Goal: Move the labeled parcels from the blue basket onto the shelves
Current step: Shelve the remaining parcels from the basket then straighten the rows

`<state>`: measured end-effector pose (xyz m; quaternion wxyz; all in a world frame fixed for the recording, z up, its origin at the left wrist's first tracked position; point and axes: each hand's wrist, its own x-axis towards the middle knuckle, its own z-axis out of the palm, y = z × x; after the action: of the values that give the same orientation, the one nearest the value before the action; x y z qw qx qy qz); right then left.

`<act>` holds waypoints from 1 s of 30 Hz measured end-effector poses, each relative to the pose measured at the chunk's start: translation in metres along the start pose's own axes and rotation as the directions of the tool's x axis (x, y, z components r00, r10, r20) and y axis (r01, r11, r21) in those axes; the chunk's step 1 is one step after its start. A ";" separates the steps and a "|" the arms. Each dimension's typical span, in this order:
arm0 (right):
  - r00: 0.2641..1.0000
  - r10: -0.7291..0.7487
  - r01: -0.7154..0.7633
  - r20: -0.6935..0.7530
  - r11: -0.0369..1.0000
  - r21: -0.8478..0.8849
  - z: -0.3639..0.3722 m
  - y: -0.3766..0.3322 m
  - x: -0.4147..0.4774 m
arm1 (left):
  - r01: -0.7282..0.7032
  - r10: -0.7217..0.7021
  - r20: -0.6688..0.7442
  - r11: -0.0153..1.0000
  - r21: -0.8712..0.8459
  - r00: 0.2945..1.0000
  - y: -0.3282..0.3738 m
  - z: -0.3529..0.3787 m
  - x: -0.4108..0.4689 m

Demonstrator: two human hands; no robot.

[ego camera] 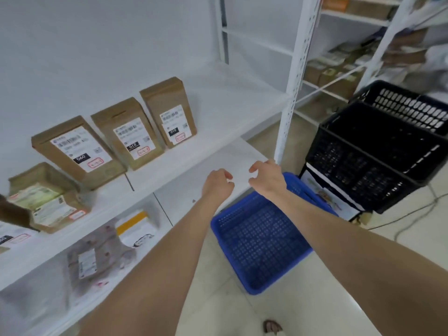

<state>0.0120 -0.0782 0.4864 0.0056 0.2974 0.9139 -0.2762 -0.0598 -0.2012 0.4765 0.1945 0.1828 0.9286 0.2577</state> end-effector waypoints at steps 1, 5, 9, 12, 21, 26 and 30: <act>1.000 -0.003 0.003 -0.006 1.000 0.004 -0.006 0.008 0.006 | 0.001 -0.001 -0.003 1.000 -0.005 1.000 0.009 0.005 0.004; 0.996 -0.082 0.083 -0.037 0.996 0.039 -0.034 0.007 0.026 | 0.002 -0.003 -0.079 1.000 -0.012 0.997 0.042 -0.008 0.015; 0.969 -0.215 0.227 -0.120 0.969 0.099 -0.068 -0.038 0.038 | 0.016 -0.021 -0.258 1.000 -0.021 0.966 0.062 -0.070 0.014; 0.911 -0.358 0.385 -0.206 0.916 0.110 -0.097 -0.094 0.037 | 0.009 -0.020 -0.416 1.000 -0.028 0.909 0.072 -0.134 -0.002; 0.587 -0.680 0.786 -0.439 0.608 0.109 -0.173 -0.280 -0.022 | -0.007 0.028 -0.810 1.000 0.029 0.585 0.070 -0.318 -0.101; 0.457 -0.749 0.873 -0.479 0.481 0.080 -0.196 -0.363 -0.071 | 0.044 0.021 -0.896 0.998 0.045 0.444 0.051 -0.394 -0.162; 0.405 -0.773 0.896 -0.488 0.441 0.046 -0.197 -0.416 -0.102 | 0.076 0.029 -0.928 0.995 0.062 0.373 0.026 -0.441 -0.201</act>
<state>-0.1010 -0.3122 0.8802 -0.3653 -0.1610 0.8630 -0.3095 -0.0822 -0.4480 0.8937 -0.3640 0.0027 0.8917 0.2691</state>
